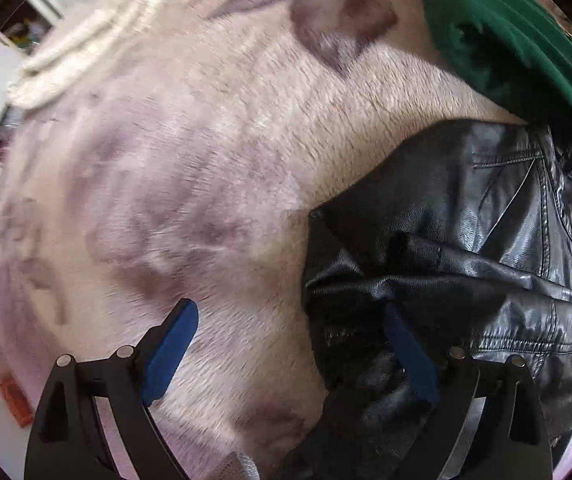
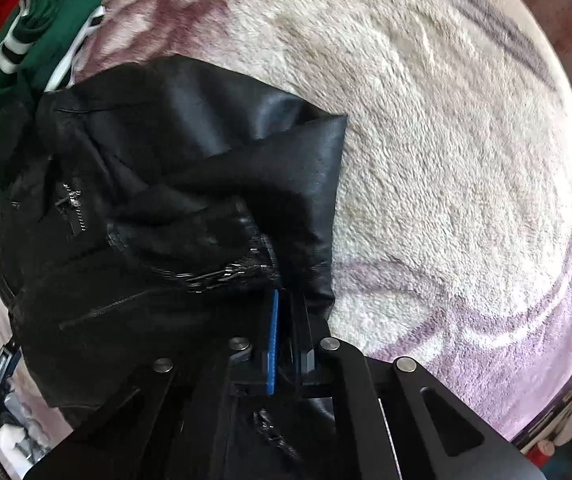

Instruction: Fold large clothes

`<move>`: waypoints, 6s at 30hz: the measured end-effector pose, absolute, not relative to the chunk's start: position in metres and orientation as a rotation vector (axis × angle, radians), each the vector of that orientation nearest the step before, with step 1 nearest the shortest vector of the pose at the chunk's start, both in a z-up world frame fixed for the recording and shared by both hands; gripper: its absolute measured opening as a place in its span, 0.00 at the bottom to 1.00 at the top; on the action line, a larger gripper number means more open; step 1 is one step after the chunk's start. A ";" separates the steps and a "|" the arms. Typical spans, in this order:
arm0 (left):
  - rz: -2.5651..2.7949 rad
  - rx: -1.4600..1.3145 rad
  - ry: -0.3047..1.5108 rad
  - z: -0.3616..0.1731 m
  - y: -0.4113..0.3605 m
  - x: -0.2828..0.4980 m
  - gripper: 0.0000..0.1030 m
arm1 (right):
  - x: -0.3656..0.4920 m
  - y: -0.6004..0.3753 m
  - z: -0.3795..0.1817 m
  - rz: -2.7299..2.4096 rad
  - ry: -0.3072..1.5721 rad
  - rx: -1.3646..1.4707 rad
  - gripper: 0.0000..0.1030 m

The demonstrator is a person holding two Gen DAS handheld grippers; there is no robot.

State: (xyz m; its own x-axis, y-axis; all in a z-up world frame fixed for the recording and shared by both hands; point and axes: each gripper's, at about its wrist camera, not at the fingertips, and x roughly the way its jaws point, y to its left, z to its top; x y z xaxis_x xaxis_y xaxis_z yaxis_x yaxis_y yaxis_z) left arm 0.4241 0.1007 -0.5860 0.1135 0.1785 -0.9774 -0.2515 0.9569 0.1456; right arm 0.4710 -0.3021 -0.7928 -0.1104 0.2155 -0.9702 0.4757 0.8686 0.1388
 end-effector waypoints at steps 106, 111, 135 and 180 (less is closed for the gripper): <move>0.227 -0.731 1.284 -0.517 0.119 0.243 0.71 | 0.556 0.015 -0.697 0.624 1.779 0.373 0.49; 0.359 -0.652 1.354 -0.575 0.122 0.310 0.70 | 0.591 -0.103 -0.684 0.421 1.682 0.311 0.52; 0.250 -0.525 1.392 -0.517 0.109 0.263 0.89 | 0.493 -0.322 -0.723 -0.039 1.564 1.016 0.17; 0.111 -0.453 1.523 -0.551 -0.098 0.338 0.89 | 0.429 -0.388 -0.709 0.013 1.706 0.570 0.61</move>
State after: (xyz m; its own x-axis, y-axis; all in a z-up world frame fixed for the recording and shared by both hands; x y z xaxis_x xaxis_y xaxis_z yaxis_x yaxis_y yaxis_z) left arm 0.3375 -0.0984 -0.5512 0.0604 -0.2080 -0.9763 -0.3478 0.9124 -0.2159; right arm 0.4286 -0.3877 -0.7086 -0.1030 0.3754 -0.9211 0.3609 0.8770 0.3171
